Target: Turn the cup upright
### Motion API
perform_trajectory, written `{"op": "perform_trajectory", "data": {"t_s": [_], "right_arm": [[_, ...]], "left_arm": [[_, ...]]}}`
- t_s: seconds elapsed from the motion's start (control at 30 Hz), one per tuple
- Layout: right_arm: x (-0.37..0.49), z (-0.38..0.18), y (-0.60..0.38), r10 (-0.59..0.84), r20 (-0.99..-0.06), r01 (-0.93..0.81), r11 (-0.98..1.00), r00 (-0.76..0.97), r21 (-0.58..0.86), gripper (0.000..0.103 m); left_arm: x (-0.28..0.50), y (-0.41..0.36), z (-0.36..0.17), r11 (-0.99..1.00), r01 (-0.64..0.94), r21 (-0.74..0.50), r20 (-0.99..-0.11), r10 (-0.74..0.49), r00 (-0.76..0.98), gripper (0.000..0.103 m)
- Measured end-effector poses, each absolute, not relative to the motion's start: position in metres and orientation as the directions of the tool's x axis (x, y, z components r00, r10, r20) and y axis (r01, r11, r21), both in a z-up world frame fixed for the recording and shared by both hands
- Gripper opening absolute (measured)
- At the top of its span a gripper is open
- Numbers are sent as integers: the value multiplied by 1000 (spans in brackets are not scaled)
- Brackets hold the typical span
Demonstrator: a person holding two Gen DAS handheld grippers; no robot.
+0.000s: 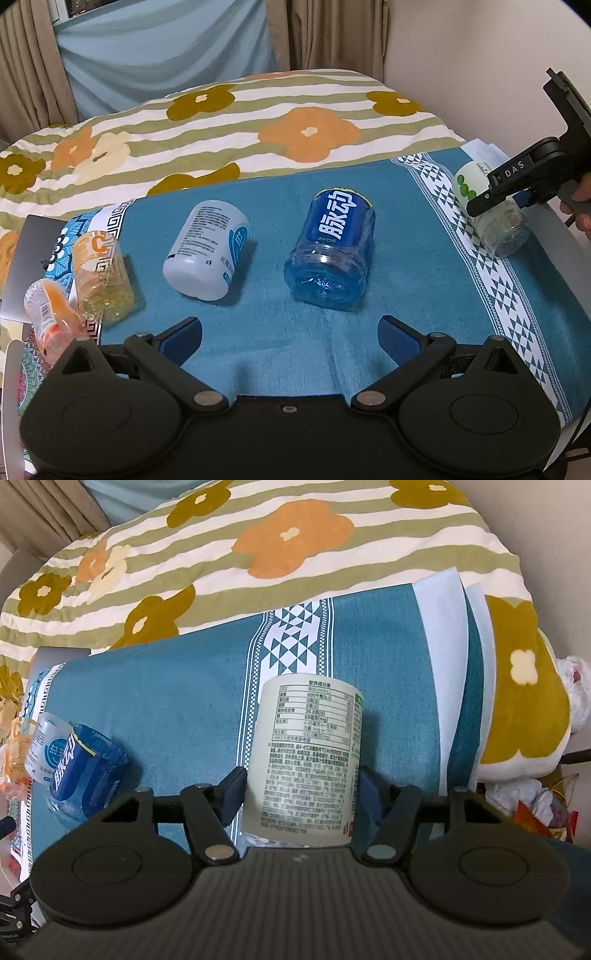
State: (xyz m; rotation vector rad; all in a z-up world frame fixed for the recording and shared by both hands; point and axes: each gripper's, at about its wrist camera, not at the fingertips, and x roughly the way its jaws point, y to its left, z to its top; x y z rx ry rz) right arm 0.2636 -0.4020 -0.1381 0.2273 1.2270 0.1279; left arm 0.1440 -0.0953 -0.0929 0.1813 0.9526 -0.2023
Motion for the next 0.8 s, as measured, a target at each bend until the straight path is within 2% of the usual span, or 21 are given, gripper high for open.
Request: {"op": "perform_trajectory", "data": {"t_s": [0.43, 0.8], "right_arm": [[247, -107, -382, 256, -894, 8, 961, 368, 278, 78], [186, -63, -302, 347, -858, -65, 935, 379, 349, 78]], "left_arm": [[126, -71, -74, 972, 227, 51, -804, -95, 587, 103], [85, -26, -59, 978, 203, 46, -780, -91, 619, 103]]}}
